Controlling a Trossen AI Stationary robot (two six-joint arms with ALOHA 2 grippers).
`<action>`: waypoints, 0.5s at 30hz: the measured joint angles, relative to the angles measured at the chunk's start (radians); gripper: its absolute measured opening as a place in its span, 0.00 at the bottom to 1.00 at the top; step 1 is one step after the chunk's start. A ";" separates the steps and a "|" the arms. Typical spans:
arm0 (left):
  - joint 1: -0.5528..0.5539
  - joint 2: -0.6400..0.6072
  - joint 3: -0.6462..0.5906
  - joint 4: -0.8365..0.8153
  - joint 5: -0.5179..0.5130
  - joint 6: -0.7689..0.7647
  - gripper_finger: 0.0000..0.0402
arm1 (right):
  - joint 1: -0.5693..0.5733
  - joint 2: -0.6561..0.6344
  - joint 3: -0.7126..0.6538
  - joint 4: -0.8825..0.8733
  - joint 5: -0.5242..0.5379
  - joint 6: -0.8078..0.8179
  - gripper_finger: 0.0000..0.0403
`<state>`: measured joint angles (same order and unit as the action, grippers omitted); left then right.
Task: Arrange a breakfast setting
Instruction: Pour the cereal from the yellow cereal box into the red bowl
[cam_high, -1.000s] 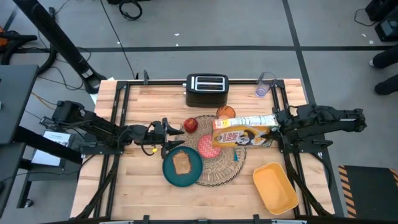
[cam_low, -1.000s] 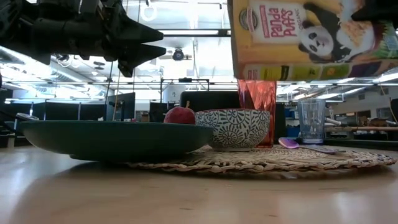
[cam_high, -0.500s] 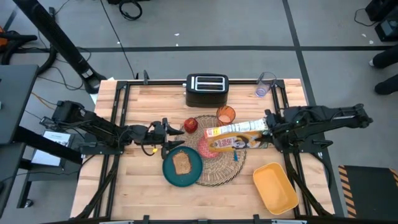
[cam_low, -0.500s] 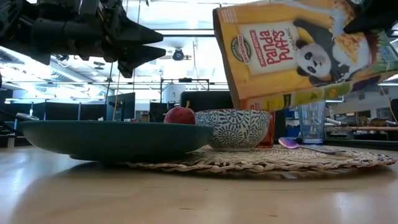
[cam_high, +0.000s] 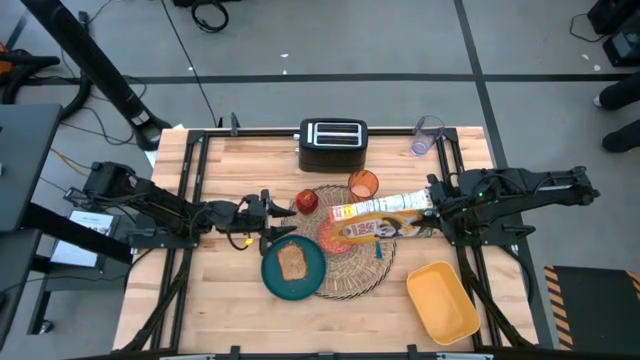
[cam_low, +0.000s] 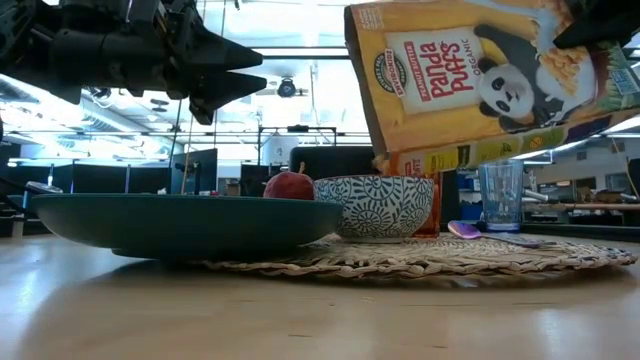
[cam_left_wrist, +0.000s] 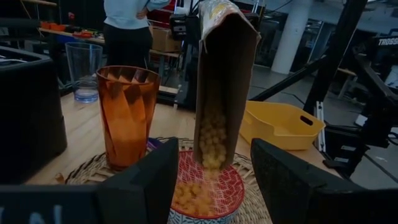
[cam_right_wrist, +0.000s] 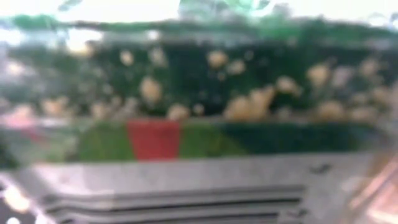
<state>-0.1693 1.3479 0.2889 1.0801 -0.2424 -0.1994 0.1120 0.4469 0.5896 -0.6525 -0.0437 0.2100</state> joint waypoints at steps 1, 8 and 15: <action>0.000 0.000 0.000 0.001 0.000 -0.003 0.52 | 0.000 0.000 0.000 0.000 0.000 0.000 0.57; 0.000 0.000 0.000 0.001 0.000 -0.006 0.52 | 0.000 0.006 0.033 -0.042 0.004 -0.004 0.57; 0.000 -0.001 0.000 0.000 0.001 -0.001 0.52 | 0.000 0.032 0.078 -0.080 0.025 -0.026 0.57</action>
<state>-0.1695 1.3472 0.2890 1.0801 -0.2417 -0.2006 0.1116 0.4787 0.6678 -0.7324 -0.0187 0.1844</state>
